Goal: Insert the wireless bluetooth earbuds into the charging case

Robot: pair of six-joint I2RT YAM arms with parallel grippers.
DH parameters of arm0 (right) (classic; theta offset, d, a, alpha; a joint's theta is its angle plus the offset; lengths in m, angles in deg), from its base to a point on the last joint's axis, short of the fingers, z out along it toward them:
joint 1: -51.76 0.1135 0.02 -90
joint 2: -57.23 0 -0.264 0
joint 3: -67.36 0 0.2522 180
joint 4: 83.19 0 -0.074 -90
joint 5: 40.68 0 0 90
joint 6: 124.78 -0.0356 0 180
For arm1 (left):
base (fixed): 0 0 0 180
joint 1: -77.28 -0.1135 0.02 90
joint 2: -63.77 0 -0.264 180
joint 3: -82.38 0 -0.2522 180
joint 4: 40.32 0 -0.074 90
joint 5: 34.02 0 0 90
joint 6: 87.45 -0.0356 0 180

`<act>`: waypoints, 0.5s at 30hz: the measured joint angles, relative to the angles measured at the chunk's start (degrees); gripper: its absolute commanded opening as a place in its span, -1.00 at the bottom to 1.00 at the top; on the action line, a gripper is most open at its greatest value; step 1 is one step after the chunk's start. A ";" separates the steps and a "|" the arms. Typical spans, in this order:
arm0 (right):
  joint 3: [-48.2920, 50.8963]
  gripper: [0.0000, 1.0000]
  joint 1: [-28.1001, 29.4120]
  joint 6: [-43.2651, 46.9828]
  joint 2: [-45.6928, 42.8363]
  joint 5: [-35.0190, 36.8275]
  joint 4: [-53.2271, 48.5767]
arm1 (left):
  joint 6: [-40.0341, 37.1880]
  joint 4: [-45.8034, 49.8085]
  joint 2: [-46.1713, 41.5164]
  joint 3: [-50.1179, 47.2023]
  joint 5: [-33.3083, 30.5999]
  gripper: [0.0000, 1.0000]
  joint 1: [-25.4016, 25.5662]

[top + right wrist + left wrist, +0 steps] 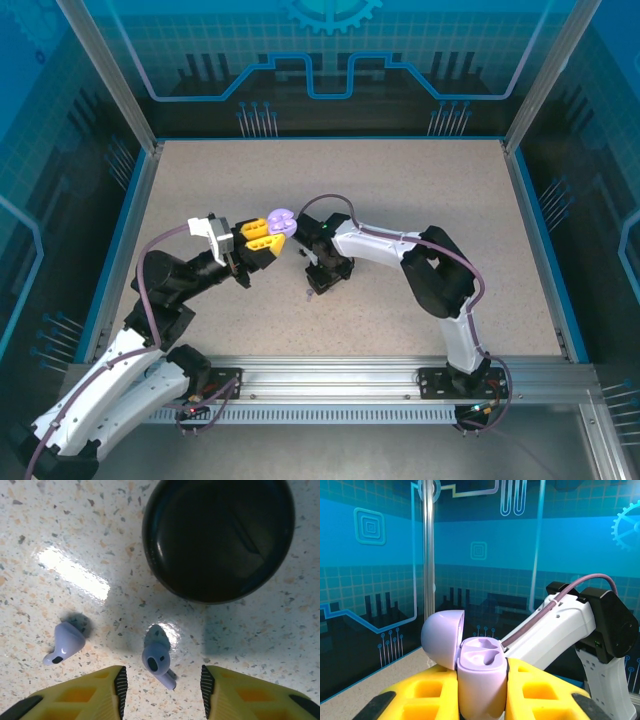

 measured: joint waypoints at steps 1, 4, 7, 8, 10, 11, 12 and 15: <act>-0.02 -0.17 0.00 0.02 0.07 -0.11 0.00 | 0.00 0.00 0.00 0.00 0.00 -1.00 0.00; -0.87 -0.22 -0.02 0.04 0.87 -0.33 0.04 | 0.00 0.00 0.00 0.00 -0.02 -1.00 0.00; -1.86 -0.26 -0.02 0.07 1.84 -0.66 -0.02 | 0.00 0.00 0.00 0.00 -0.11 -1.00 0.00; -2.19 -0.27 -0.02 0.20 2.16 -0.92 -0.04 | 0.00 0.02 0.00 0.00 -0.15 -1.00 0.00; -2.67 -0.28 -0.02 0.24 2.64 -1.07 0.02 | -0.02 0.09 0.00 0.00 -0.15 -1.00 0.00; -2.86 -0.28 -0.02 0.24 2.91 -1.18 -0.07 | -0.02 0.15 0.00 0.00 -0.17 -1.00 0.00; -2.99 -0.29 -0.02 0.24 3.13 -1.22 -0.09 | -0.02 0.22 -0.02 0.00 -0.17 -1.00 0.00; -3.32 -0.30 -0.02 0.24 3.82 -1.38 -0.26 | -0.04 0.66 -0.15 0.00 -0.17 -1.00 0.00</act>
